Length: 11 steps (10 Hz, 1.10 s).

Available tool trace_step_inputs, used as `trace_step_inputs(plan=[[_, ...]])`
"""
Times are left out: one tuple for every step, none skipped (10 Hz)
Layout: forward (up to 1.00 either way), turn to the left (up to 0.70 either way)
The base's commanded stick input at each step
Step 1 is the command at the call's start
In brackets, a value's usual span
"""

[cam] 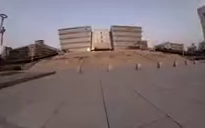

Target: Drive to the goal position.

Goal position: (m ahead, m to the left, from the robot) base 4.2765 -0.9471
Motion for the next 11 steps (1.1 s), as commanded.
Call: trace_step_inputs(plan=[[0.7,0.14],[0.7,0.14],[0.7,0.14],[0.7,0.14],[0.7,0.14],[0.7,0.14],[0.7,0.12],[0.7,0.02],[0.7,0.0],[0.7,0.0],[0.66,0.0]])
